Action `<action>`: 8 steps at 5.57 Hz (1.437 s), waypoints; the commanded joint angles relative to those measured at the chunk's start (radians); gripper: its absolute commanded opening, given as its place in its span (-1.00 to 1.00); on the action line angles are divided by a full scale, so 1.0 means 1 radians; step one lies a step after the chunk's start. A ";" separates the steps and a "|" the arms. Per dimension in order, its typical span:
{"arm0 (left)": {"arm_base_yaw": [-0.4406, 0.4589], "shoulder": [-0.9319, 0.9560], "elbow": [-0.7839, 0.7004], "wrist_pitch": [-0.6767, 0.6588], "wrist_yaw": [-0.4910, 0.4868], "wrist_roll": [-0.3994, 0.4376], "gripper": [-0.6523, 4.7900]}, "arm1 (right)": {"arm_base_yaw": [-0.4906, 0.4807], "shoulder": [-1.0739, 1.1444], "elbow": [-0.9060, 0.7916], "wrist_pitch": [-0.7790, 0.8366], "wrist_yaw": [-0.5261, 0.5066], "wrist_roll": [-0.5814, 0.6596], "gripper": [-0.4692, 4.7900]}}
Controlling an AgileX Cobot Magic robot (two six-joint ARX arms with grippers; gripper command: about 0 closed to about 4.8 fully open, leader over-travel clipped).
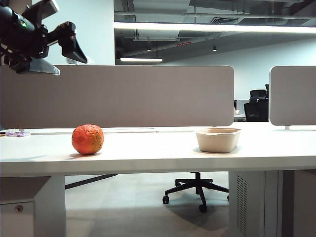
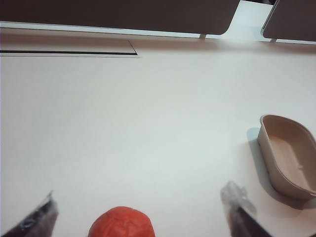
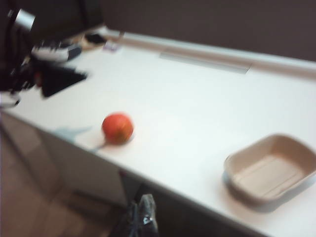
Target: Pick up the orange and place it into the paper lunchbox.
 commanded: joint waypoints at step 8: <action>-0.048 0.568 0.147 0.210 -0.087 0.125 0.71 | 0.050 -0.004 0.005 -0.086 -0.004 0.001 -0.84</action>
